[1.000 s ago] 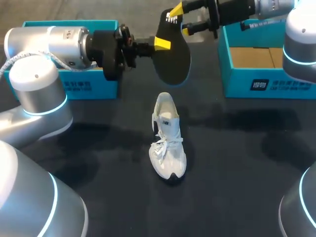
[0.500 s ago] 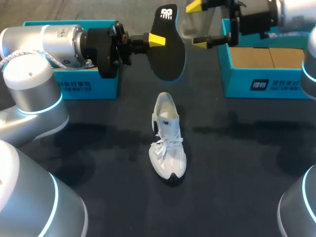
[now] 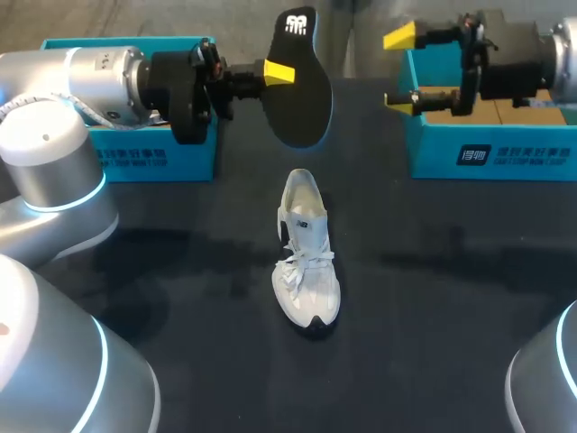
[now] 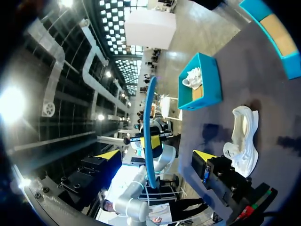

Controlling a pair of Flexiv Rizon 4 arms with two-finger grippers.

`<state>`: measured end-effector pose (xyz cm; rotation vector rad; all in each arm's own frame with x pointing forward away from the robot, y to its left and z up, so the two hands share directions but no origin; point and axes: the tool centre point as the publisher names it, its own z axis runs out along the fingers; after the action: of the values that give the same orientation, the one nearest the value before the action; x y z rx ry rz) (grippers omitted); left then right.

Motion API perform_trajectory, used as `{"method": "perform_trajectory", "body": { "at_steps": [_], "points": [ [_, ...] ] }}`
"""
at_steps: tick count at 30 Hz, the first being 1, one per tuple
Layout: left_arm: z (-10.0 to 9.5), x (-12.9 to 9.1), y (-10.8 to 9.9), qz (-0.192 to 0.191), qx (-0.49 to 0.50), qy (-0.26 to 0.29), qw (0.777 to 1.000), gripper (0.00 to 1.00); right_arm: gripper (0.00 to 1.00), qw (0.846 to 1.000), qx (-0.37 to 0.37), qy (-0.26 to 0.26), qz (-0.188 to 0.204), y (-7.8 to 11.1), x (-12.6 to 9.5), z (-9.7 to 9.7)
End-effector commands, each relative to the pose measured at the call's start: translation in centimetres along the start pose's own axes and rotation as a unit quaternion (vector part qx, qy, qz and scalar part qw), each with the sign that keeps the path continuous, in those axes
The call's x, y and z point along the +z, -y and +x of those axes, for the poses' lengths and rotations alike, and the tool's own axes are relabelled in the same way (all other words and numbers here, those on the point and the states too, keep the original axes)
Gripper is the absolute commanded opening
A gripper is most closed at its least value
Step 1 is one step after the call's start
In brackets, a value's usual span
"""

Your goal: Take the shoe out of the shoebox, open the shoe tongue, remove and reinsert the insole, then place the shoe into the shoebox

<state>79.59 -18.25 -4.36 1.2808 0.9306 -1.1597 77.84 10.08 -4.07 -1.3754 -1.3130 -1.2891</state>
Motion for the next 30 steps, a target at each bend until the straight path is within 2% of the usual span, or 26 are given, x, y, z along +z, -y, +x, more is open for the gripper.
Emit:
{"method": "perform_trajectory", "body": {
  "at_steps": [1, 30],
  "points": [
    [-0.07, -0.12, 0.0, 0.001, 0.0, -0.003, 1.0, 0.0, 1.0, 1.0, 0.002, 0.0, -0.016, 1.27, -1.09, -0.47],
    [-0.07, -0.21, -0.16, 0.0, -0.002, -0.007, 1.0, 0.0, 1.0, 1.0, 0.002, 0.0, -0.016, 1.27, -1.09, -0.47]
  ]
}}
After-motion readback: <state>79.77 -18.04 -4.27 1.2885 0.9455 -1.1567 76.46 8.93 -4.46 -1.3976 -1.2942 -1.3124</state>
